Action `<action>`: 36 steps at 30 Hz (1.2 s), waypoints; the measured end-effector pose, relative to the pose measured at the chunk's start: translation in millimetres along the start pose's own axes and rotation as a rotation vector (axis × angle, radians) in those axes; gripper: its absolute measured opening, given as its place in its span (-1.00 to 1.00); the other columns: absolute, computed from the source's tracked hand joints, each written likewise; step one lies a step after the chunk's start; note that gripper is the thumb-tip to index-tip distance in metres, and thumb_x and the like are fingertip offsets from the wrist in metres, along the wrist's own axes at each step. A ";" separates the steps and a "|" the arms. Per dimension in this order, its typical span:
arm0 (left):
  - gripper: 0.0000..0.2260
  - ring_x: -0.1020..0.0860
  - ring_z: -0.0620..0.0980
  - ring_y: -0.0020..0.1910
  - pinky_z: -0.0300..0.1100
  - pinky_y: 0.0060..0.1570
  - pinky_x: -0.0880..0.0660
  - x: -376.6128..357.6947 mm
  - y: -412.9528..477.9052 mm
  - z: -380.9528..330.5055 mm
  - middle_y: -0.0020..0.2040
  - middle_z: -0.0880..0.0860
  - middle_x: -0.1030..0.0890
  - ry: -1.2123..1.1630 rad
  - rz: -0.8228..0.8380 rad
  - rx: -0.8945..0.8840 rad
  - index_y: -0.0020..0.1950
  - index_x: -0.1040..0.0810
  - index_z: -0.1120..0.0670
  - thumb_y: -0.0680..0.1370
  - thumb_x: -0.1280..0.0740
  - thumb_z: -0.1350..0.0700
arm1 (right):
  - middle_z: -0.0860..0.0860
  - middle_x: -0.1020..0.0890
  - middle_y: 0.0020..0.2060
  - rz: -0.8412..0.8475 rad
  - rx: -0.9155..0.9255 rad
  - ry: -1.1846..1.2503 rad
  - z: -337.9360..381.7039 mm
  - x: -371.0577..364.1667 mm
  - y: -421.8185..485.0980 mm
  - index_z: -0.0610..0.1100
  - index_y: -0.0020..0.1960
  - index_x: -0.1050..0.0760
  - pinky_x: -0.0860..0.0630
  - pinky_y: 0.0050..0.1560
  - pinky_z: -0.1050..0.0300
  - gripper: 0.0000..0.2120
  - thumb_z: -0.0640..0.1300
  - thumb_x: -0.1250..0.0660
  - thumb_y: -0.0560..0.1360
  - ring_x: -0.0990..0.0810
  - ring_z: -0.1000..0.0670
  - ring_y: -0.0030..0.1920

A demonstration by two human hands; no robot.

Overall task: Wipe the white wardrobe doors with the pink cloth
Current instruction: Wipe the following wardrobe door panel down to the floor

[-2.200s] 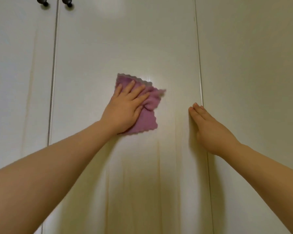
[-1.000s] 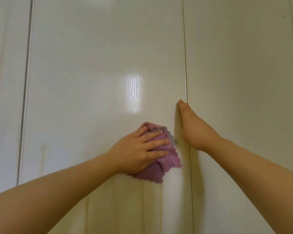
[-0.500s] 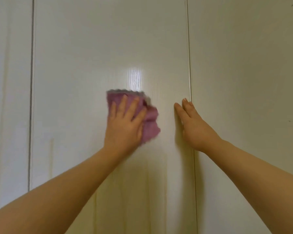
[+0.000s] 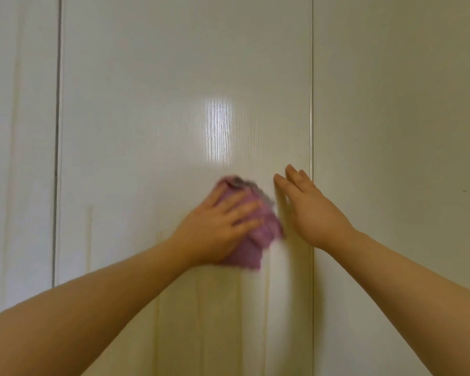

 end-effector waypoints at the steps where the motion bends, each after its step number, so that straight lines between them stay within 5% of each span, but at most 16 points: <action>1: -0.65 -0.51 0.28 0.23 0.33 0.27 -0.25 2.7 5.0 15.2 0.25 0.16 -0.56 -0.010 -0.004 0.203 0.21 -0.61 0.05 0.51 -0.19 0.01 | -0.01 0.17 0.52 0.000 -0.008 0.012 0.5 -0.6 0.1 -0.05 0.53 0.12 0.12 0.44 0.18 -0.42 -0.34 0.02 0.59 0.19 0.00 0.51; 3: -0.61 -0.47 0.31 0.26 0.34 0.27 -0.28 4.0 8.2 1.9 0.28 0.18 -0.54 -0.053 0.027 0.300 0.21 -0.61 0.04 0.49 -0.17 -0.06 | -0.01 0.18 0.52 -0.001 -0.020 0.027 1.5 -0.8 -0.7 -0.05 0.53 0.12 0.13 0.44 0.17 -0.42 -0.33 0.00 0.59 0.21 0.01 0.50; 6: -0.60 -0.46 0.23 0.29 0.30 0.30 -0.29 0.1 -8.0 -54.6 0.29 0.10 -0.54 -0.185 0.083 -0.128 0.18 -0.61 -0.04 0.41 -0.26 -0.14 | -0.01 0.22 0.51 0.036 -0.032 0.004 3.5 -2.4 -2.6 -0.06 0.53 0.17 0.12 0.44 0.16 -0.35 -0.34 -0.07 0.57 0.23 0.01 0.50; 7: -0.65 -0.48 0.22 0.28 0.25 0.33 -0.26 0.7 -8.7 -46.8 0.28 0.10 -0.55 -0.169 0.079 -0.126 0.16 -0.63 -0.03 0.42 -0.30 -0.09 | -0.01 0.23 0.51 0.044 -0.031 0.000 2.9 -3.0 -3.3 -0.06 0.53 0.18 0.12 0.44 0.17 -0.34 -0.35 -0.07 0.56 0.24 0.01 0.50; 11: -0.66 -0.47 0.32 0.26 0.25 0.33 -0.20 8.8 -7.6 13.5 0.27 0.19 -0.54 -0.116 -0.017 0.483 0.17 -0.63 0.03 0.51 -0.19 0.00 | 0.00 0.23 0.51 0.008 -0.028 0.015 0.6 -2.6 -2.4 -0.05 0.53 0.18 0.12 0.43 0.19 -0.33 -0.44 0.02 0.53 0.24 0.02 0.50; 15: -0.67 -0.49 0.25 0.26 0.33 0.23 -0.35 9.1 -22.9 -33.4 0.27 0.14 -0.55 -0.166 0.015 -0.065 0.17 -0.62 -0.01 0.42 -0.41 -0.01 | -0.03 0.23 0.51 -0.012 -0.048 0.016 5.7 -6.6 -3.2 -0.08 0.53 0.19 0.16 0.43 0.17 -0.35 -0.41 0.01 0.55 0.24 -0.01 0.50; 16: -0.70 -0.50 0.25 0.25 0.29 0.25 -0.34 7.6 -21.4 -20.0 0.26 0.14 -0.56 -0.141 0.027 -0.013 0.16 -0.63 0.00 0.44 -0.37 0.05 | -0.03 0.23 0.51 -0.013 -0.055 0.006 5.7 -6.5 -3.0 -0.08 0.53 0.19 0.16 0.43 0.17 -0.35 -0.40 0.00 0.55 0.24 -0.02 0.50; 19: -0.67 -0.47 0.33 0.25 0.29 0.29 -0.25 13.8 -26.2 27.0 0.26 0.21 -0.54 -0.092 -0.033 0.521 0.17 -0.63 0.07 0.49 -0.21 0.08 | -0.04 0.21 0.51 -0.023 -0.075 -0.052 4.8 -6.8 -3.5 -0.08 0.53 0.19 0.15 0.45 0.13 -0.35 -0.39 0.01 0.55 0.21 -0.04 0.50; 20: -0.66 -0.46 0.35 0.25 0.33 0.27 -0.24 13.4 -30.3 18.3 0.27 0.22 -0.53 -0.091 -0.016 0.517 0.18 -0.62 0.07 0.49 -0.19 0.06 | -0.04 0.19 0.51 -0.044 -0.077 -0.070 6.2 -6.8 -4.3 -0.08 0.53 0.18 0.15 0.46 0.09 -0.37 -0.38 0.02 0.55 0.21 -0.05 0.51; 24: -0.71 -0.52 0.22 0.23 0.24 0.29 -0.30 14.6 -62.4 -30.5 0.27 0.12 -0.55 -0.174 0.000 -0.042 0.16 -0.63 0.01 0.51 -0.23 0.06 | -0.05 0.15 0.52 -0.123 0.011 -0.105 25.1 -10.4 -10.5 -0.10 0.53 0.13 0.17 0.46 0.06 -0.40 -0.37 0.04 0.55 0.19 -0.07 0.51; 28: -0.67 -0.43 0.29 0.30 0.23 0.33 -0.17 15.9 -71.9 18.1 0.30 0.21 -0.50 -0.092 -0.067 0.518 0.24 -0.59 0.09 0.53 -0.20 0.09 | -0.02 0.17 0.52 -0.122 0.030 -0.097 34.5 -14.7 -11.4 -0.10 0.53 0.17 0.20 0.45 0.11 -0.38 -0.38 0.06 0.54 0.21 -0.03 0.51; 29: -0.66 -0.39 0.30 0.32 0.24 0.34 -0.14 15.3 -73.8 11.0 0.32 0.22 -0.49 -0.089 -0.072 0.541 0.25 -0.58 0.08 0.54 -0.19 0.07 | -0.02 0.18 0.52 -0.108 0.026 -0.095 36.5 -17.4 -11.4 -0.10 0.53 0.18 0.20 0.45 0.12 -0.38 -0.38 0.06 0.54 0.21 -0.03 0.51; 33: -0.68 -0.46 0.27 0.27 0.27 0.29 -0.24 18.1 -81.0 7.0 0.29 0.18 -0.52 -0.126 0.000 0.094 0.25 -0.57 0.04 0.57 -0.15 0.08 | -0.01 0.21 0.51 -0.022 0.008 -0.110 41.8 -26.5 -11.1 -0.10 0.53 0.22 0.20 0.45 0.14 -0.37 -0.38 0.06 0.54 0.23 -0.02 0.50; 36: -0.66 -0.42 0.32 0.29 0.23 0.32 -0.18 27.1 -89.5 60.7 0.31 0.23 -0.49 -0.032 -0.059 0.493 0.32 -0.41 0.05 0.55 -0.14 0.06 | -0.01 0.21 0.51 -0.028 -0.013 -0.121 41.8 -24.5 -10.6 -0.10 0.53 0.21 0.19 0.45 0.13 -0.37 -0.39 0.07 0.54 0.23 -0.02 0.50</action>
Point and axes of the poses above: each hand's wrist, its own y-axis towards the middle knuckle, its own x-axis out of the back of the hand, z = x × y, the point moved 6 cm from there along y, towards the middle knuckle
